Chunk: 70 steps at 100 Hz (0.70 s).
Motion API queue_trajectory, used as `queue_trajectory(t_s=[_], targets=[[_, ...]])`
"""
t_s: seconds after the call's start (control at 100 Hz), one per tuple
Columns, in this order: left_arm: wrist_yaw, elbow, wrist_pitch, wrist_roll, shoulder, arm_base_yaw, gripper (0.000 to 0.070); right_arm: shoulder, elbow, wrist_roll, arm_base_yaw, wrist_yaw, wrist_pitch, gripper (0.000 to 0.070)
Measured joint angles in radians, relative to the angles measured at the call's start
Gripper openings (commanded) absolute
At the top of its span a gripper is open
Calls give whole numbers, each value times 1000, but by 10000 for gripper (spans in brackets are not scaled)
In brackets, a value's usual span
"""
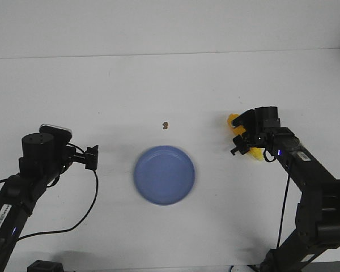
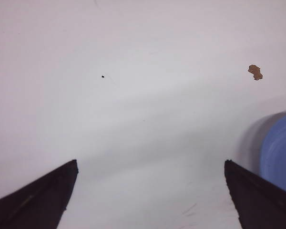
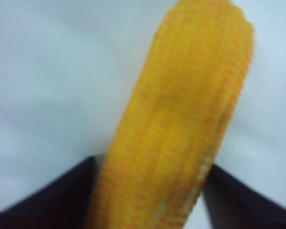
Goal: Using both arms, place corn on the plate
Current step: 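Close the right gripper on the yellow corn cob and lift it, then carry the corn with the right gripper over the plate and lower it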
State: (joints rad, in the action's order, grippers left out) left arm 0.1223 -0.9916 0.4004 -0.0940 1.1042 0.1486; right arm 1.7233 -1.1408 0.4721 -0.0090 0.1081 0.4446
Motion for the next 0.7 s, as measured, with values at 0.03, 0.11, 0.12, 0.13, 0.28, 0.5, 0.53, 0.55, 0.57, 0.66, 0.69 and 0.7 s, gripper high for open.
queue_trajectory(t_s=[0.03,0.11,0.12,0.13,0.28,0.5,0.53,0.55,0.57,0.66,0.69,0.7], targets=[[0,0,0,0,0,0,626,0,0,-2,1,0,1,94],[0,0,0,0,0,0,626,0,0,-13,1,0,0,94],[0,0,0,0,0,0,626,0,0,-16,1,0,0,94],[0,0,0,0,0,0,626,0,0,-18,1,0,0,94],[0,0,0,0,0,0,626,-4,-2,-61,0,21,18,94],[0,0,0,0,0,0,626,-146,-1,-123,57,176,113,96],[0,0,0,0,0,0,626,-173,-1,-135,76,188,123,96],[0,0,0,0,0,0,626,-190,-1,-140,90,194,130,97],[0,0,0,0,0,0,626,-208,-1,-146,106,198,136,97],[0,0,0,0,0,0,626,-259,-1,-177,186,204,146,97],[0,0,0,0,0,0,626,-269,-1,-187,216,204,146,97],[0,0,0,0,0,0,626,-272,-1,-190,225,204,146,97]])
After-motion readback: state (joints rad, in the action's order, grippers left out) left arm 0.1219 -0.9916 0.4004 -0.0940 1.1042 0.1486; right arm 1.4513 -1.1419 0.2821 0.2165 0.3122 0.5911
